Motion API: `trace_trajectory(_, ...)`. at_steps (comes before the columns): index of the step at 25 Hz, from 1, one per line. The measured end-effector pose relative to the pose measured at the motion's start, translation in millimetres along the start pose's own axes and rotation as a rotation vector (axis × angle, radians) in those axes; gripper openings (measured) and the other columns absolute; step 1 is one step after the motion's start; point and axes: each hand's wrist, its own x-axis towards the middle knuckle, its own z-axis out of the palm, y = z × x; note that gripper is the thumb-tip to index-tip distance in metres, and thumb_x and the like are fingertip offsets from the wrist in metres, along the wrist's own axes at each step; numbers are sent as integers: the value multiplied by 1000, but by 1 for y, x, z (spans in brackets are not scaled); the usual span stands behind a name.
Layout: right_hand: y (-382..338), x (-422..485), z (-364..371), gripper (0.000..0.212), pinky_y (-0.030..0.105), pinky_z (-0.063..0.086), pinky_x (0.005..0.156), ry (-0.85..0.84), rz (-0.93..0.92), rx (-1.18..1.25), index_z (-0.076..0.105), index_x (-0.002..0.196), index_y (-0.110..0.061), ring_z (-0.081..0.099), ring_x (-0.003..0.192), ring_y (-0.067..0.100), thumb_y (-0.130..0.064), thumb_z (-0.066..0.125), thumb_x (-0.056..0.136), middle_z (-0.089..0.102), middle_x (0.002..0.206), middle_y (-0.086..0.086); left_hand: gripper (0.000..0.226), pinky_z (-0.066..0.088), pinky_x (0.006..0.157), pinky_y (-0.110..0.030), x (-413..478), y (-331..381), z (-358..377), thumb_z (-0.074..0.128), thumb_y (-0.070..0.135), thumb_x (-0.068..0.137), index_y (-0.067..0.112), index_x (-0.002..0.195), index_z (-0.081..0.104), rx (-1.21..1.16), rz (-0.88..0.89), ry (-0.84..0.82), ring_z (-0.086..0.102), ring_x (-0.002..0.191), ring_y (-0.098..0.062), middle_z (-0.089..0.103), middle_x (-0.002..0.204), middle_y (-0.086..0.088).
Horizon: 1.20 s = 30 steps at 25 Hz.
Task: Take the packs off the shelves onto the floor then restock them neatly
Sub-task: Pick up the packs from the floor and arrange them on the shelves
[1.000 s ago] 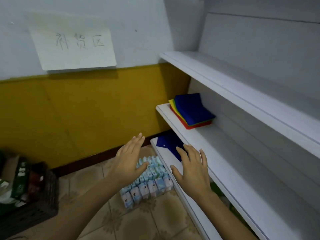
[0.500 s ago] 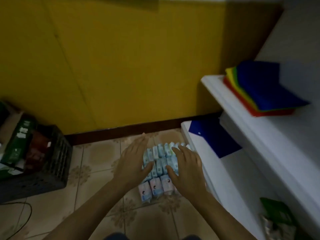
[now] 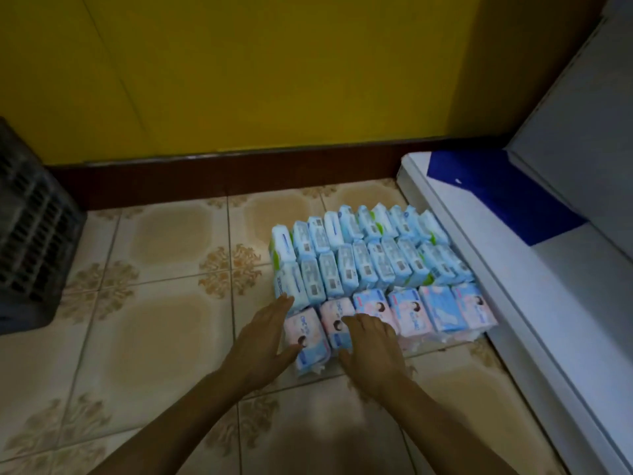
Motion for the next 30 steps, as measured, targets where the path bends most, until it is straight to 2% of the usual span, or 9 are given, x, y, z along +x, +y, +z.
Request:
trace_trajectory(4,-14,-13,49,27,36,49,75,-18,251,291,59,106,-19,63,91,23,-37,57,86,65,98,3,69,28,99,0,3,-3,37,69,21,88,18,142,27,-421,-67,53,33,126,-3,31,136,16)
trace_trajectory(7,-15,-19,85,52,42,52,87,-247,461,747,54,118,-23,64,98,22,-52,64,76,66,110,2,62,31,76,8,12,-2,44,64,0,87,2,141,32,-558,-192,23,36,117,-7,33,127,8)
trace_trajectory(9,-19,-17,95,56,41,54,89,-313,528,922,48,126,-21,64,101,23,-42,70,80,64,116,8,61,34,77,-1,25,-12,49,64,-2,86,2,140,35,-586,-233,39,39,123,-10,38,132,4)
trace_trajectory(12,-25,-15,94,35,16,51,58,-373,603,1116,44,118,-23,60,80,15,-18,64,90,61,110,11,67,36,85,-18,40,-23,53,66,4,87,8,144,31,-614,-295,29,44,126,-17,44,139,-5)
trace_trajectory(16,-24,-13,92,32,15,39,44,-377,614,1257,49,122,-20,50,62,9,-21,61,92,59,93,8,70,51,82,-29,40,-35,59,75,29,80,16,139,39,-555,-333,-15,58,103,-15,58,126,-3)
trace_trajectory(20,-24,-21,106,42,18,38,43,-263,660,1358,52,124,-18,50,56,10,-29,68,87,62,86,7,46,48,61,-16,18,-53,73,59,48,90,10,115,64,-346,-403,-79,63,80,-13,69,107,-7)
trace_trajectory(23,-38,-19,107,52,27,54,58,-96,675,1388,54,122,-21,66,79,17,-41,75,79,67,108,7,40,50,63,-12,-1,-38,67,64,40,88,11,115,57,-622,-420,65,62,87,-5,64,113,-4)
trace_trajectory(27,-66,1,59,64,35,57,80,222,529,1477,50,125,-21,67,99,18,-60,63,76,66,113,1,72,43,74,-2,-1,-14,20,84,32,69,20,129,46,-575,-139,223,53,100,7,52,121,14)
trace_trajectory(30,-70,27,6,64,28,57,75,343,427,1461,45,129,-16,66,98,14,-53,62,80,64,116,2,82,46,86,-22,18,-5,-14,85,47,63,22,131,46,-313,25,400,49,109,-8,44,121,13)
